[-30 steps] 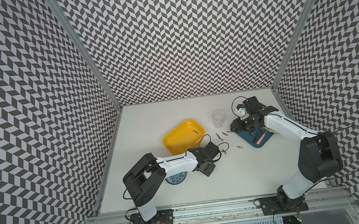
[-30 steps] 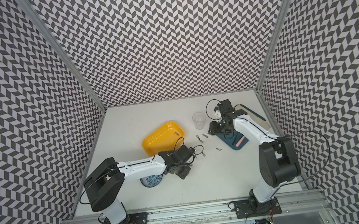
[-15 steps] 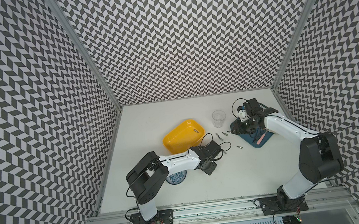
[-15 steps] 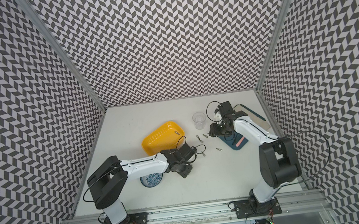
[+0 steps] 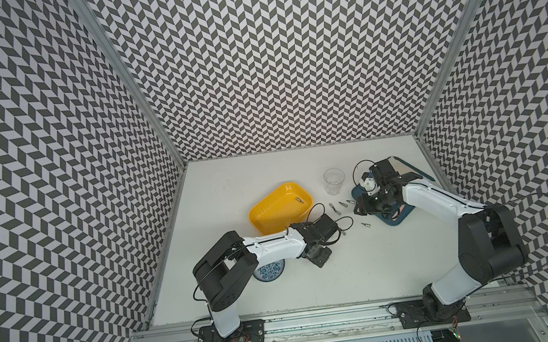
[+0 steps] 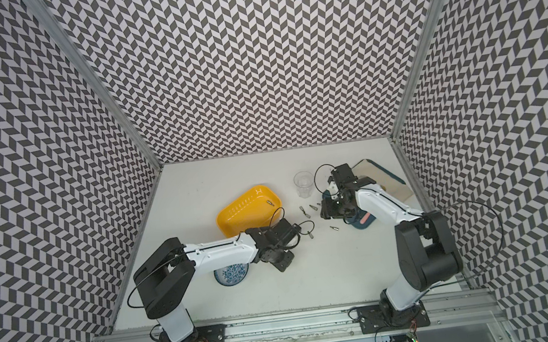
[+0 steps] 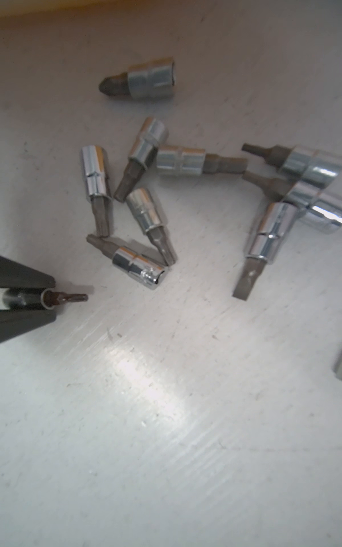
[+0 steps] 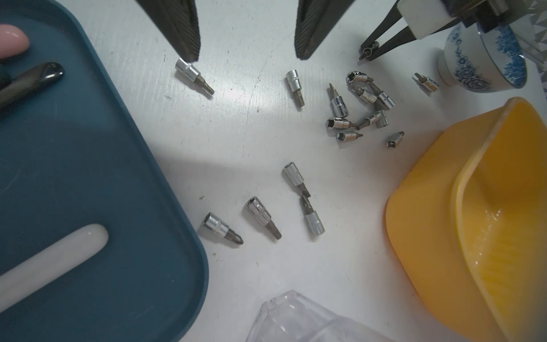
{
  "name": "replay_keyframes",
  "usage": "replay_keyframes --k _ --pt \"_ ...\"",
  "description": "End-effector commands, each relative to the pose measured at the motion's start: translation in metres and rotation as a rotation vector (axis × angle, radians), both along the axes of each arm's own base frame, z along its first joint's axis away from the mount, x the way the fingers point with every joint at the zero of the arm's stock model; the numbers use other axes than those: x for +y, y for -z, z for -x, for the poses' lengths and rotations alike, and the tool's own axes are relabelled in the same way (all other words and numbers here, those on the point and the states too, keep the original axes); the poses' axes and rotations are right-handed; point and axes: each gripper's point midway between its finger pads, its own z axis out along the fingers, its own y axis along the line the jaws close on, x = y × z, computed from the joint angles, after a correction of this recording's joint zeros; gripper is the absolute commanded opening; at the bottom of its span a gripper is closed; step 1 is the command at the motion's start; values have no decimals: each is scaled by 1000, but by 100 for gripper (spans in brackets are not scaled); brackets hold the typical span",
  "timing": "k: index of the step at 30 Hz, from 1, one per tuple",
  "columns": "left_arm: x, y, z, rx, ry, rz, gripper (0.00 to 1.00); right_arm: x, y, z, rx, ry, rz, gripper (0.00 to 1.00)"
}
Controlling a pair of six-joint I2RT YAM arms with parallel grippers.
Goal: Put the bit on the desktop into the storage box
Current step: Pick up the screwdriver bit from the center of the board.
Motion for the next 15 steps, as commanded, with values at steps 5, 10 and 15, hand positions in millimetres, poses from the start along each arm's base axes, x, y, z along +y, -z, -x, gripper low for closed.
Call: replay_keyframes --k 5,10,15 --pt "2 -17 19 101 4 43 0 -8 8 4 -5 11 103 59" --pt "7 -54 0 63 -38 83 0 -10 14 7 6 20 111 65" --pt "32 -86 -22 19 -108 111 0 -13 26 15 43 18 125 69"
